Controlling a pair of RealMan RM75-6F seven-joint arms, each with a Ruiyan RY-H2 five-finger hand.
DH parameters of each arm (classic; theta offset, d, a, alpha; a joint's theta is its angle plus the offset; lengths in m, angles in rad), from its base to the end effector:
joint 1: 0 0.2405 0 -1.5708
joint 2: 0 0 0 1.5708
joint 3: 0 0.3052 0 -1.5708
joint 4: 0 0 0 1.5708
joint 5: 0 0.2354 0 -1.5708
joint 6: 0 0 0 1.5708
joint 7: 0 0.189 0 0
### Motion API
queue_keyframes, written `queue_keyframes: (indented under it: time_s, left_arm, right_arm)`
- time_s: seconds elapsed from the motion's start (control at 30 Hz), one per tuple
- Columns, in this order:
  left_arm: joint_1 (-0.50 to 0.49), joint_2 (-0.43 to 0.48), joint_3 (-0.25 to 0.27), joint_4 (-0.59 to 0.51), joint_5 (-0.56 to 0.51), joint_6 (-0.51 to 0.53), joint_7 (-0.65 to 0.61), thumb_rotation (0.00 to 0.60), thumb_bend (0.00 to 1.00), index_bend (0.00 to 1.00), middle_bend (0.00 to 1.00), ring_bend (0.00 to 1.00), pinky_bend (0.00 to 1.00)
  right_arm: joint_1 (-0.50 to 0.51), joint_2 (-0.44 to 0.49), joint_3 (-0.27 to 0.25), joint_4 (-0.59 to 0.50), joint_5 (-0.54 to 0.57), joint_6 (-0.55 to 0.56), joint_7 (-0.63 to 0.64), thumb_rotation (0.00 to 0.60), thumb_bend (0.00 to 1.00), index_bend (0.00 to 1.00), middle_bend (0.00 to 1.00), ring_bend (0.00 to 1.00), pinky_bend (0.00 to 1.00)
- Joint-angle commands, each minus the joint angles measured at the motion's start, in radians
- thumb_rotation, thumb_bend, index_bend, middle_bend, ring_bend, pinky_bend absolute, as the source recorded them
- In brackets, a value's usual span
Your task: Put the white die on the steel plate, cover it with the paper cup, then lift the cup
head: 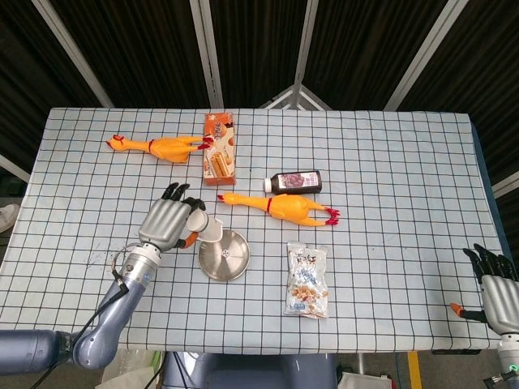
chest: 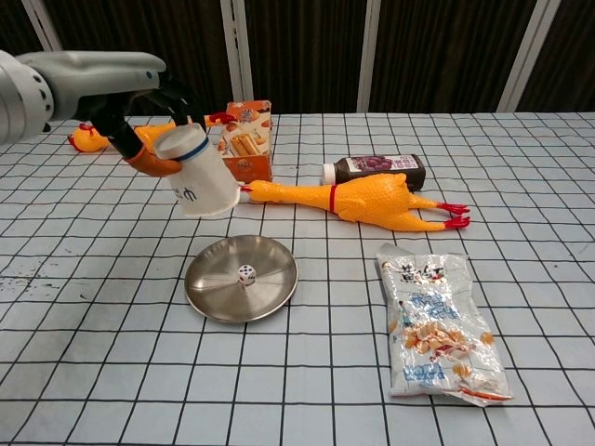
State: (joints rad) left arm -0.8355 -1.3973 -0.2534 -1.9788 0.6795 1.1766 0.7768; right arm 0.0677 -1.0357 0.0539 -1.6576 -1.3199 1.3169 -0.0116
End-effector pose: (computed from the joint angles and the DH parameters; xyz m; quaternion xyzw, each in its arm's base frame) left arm -0.0965 0.3907 -0.0003 -0.7281 -0.3981 -0.3414 0.4415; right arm -0.4070 -0.2204 0.1695 0.5676 -0.4658 0.2952 0.6113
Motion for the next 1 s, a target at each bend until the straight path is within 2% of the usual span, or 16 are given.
queue_keyframes:
  time_s: [0.03, 0.23, 0.4, 0.8, 1.0]
  left_arm:
    - [-0.045, -0.08, 0.023, 0.026, -0.051, 0.005, 0.049, 0.6, 0.51, 0.41, 0.37, 0.07, 0.0]
    - [-0.08, -0.179, 0.054, 0.1, -0.083, 0.017, 0.089, 0.6, 0.51, 0.41, 0.37, 0.07, 0.0]
    - [-0.098, -0.225, 0.072, 0.144, -0.098, 0.029, 0.118, 0.6, 0.51, 0.42, 0.36, 0.07, 0.0]
    - [-0.112, -0.266, 0.088, 0.193, -0.084, 0.048, 0.132, 0.6, 0.5, 0.42, 0.33, 0.07, 0.0]
    - [-0.111, -0.296, 0.107, 0.251, -0.028, 0.032, 0.104, 0.6, 0.5, 0.42, 0.33, 0.07, 0.0]
  right_arm:
    - [-0.004, 0.005, 0.001, 0.002, -0.001, 0.006, 0.011, 0.6, 0.12, 0.12, 0.05, 0.05, 0.0]
    - [-0.005, 0.009, 0.002, 0.009, 0.0, 0.003, 0.029, 0.6, 0.12, 0.12, 0.05, 0.05, 0.0]
    - [-0.006, 0.01, 0.002, 0.012, -0.001, 0.003, 0.036, 0.6, 0.12, 0.12, 0.05, 0.05, 0.0]
    - [-0.005, 0.011, 0.001, 0.013, -0.004, -0.001, 0.039, 0.6, 0.12, 0.12, 0.05, 0.05, 0.0]
    - [-0.006, 0.013, 0.001, 0.011, -0.004, 0.0, 0.04, 0.6, 0.12, 0.12, 0.05, 0.05, 0.0]
